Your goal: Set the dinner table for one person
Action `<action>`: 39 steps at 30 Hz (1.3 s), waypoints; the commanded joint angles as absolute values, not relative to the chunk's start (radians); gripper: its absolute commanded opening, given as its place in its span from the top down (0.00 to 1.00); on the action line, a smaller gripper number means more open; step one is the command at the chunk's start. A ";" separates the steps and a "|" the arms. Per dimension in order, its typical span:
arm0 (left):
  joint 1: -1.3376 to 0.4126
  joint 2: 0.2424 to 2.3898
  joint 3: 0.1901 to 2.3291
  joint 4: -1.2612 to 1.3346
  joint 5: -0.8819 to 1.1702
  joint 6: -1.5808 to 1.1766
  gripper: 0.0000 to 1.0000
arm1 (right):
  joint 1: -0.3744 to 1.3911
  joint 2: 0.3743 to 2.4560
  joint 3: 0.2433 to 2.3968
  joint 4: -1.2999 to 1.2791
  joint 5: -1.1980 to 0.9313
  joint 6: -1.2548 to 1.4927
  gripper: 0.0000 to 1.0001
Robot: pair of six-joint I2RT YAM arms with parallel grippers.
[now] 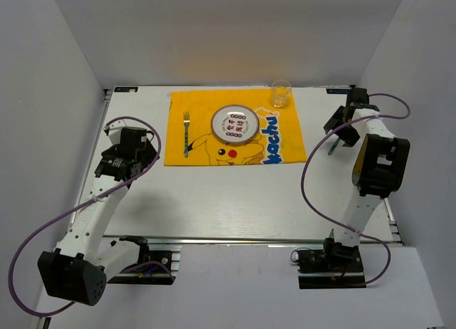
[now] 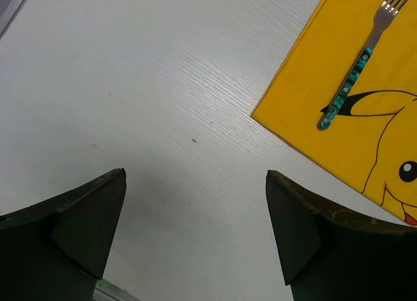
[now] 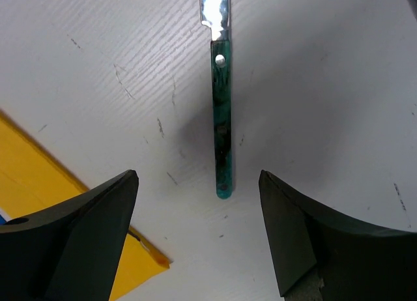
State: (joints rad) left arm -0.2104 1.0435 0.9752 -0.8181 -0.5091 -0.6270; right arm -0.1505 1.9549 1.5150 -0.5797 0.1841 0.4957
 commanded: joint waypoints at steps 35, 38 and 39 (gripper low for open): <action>-0.193 1.034 0.991 -0.779 -0.466 -0.589 0.02 | 0.075 1.815 1.396 -0.509 0.037 0.304 1.00; -0.193 1.035 0.989 -0.775 -0.459 -0.583 0.02 | 0.106 1.839 1.405 -0.517 -0.076 0.241 1.00; -0.193 1.034 0.989 -0.775 -0.457 -0.583 0.02 | 0.113 1.844 1.408 -0.528 -0.104 0.226 1.00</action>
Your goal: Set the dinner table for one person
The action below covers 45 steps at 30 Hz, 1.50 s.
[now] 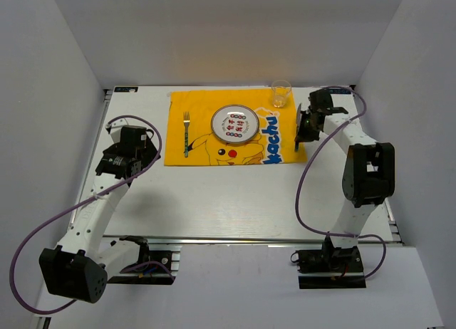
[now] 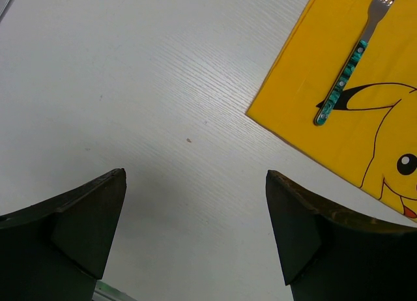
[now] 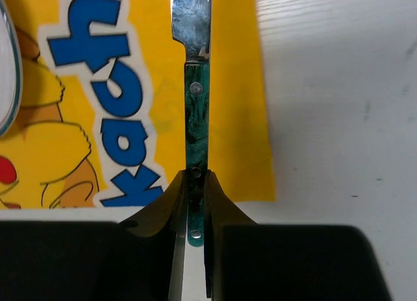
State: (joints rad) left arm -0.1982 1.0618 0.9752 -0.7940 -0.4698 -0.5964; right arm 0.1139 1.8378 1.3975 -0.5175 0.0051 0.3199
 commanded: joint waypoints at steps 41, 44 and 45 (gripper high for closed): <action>-0.193 1.026 0.980 -0.749 -0.417 -0.563 0.02 | 0.216 2.039 1.537 -0.528 0.041 0.245 1.00; -0.193 1.025 0.979 -0.747 -0.417 -0.563 0.02 | 0.221 2.037 1.546 -0.531 0.044 0.241 1.00; -0.193 1.026 0.979 -0.749 -0.417 -0.564 0.02 | 0.219 2.039 1.549 -0.531 0.048 0.241 1.00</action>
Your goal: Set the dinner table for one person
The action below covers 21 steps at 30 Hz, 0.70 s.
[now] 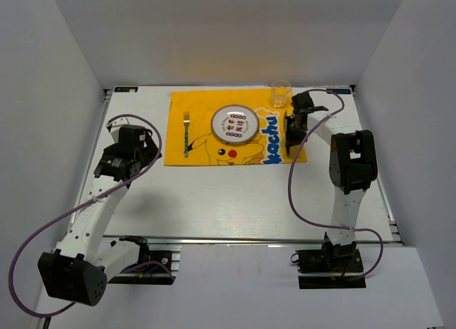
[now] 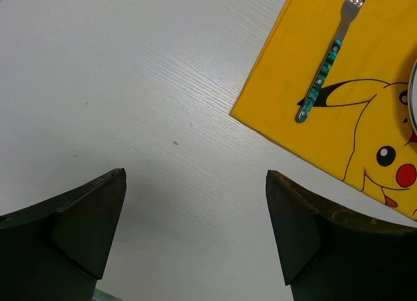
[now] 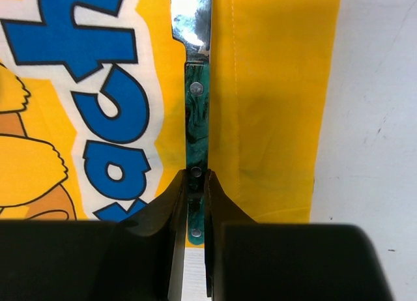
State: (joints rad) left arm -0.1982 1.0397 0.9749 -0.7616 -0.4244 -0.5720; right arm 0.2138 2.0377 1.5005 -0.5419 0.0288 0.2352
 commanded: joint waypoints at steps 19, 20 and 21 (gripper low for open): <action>-0.193 1.022 0.977 -0.746 -0.411 -0.560 0.02 | 0.235 2.062 1.543 -0.531 0.034 0.242 0.51; -0.193 1.022 0.977 -0.744 -0.413 -0.560 0.02 | 0.238 2.042 1.542 -0.531 0.038 0.244 0.45; -0.193 1.020 0.977 -0.744 -0.414 -0.560 0.02 | 0.239 2.030 1.542 -0.532 0.044 0.245 0.40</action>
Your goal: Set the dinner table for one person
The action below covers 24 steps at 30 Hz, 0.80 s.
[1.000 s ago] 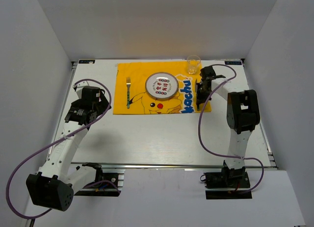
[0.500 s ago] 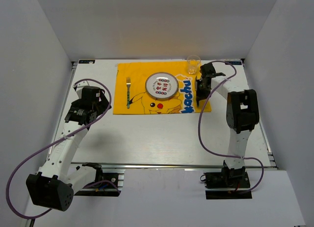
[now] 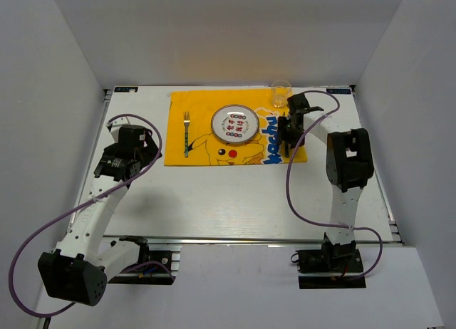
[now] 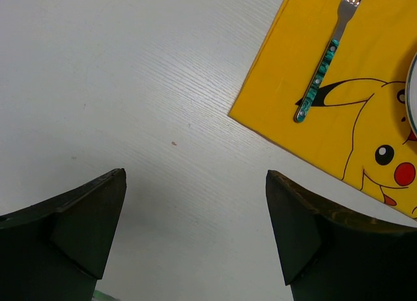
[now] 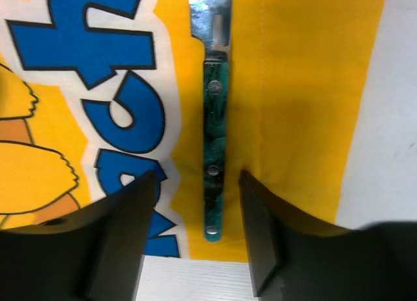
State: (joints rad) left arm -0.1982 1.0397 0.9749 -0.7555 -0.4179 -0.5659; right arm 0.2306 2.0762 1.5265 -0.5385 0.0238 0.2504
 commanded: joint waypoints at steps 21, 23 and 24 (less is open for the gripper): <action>-0.193 0.965 1.268 -1.074 -0.489 -0.644 0.02 | 0.239 0.910 1.166 -0.650 0.271 0.380 0.11; -0.193 0.924 1.293 -1.121 -0.492 -0.647 0.02 | 0.233 0.850 1.184 -0.731 0.290 0.379 0.11; -0.193 0.910 1.317 -1.137 -0.495 -0.649 0.02 | 0.232 0.807 1.195 -0.764 0.302 0.379 0.11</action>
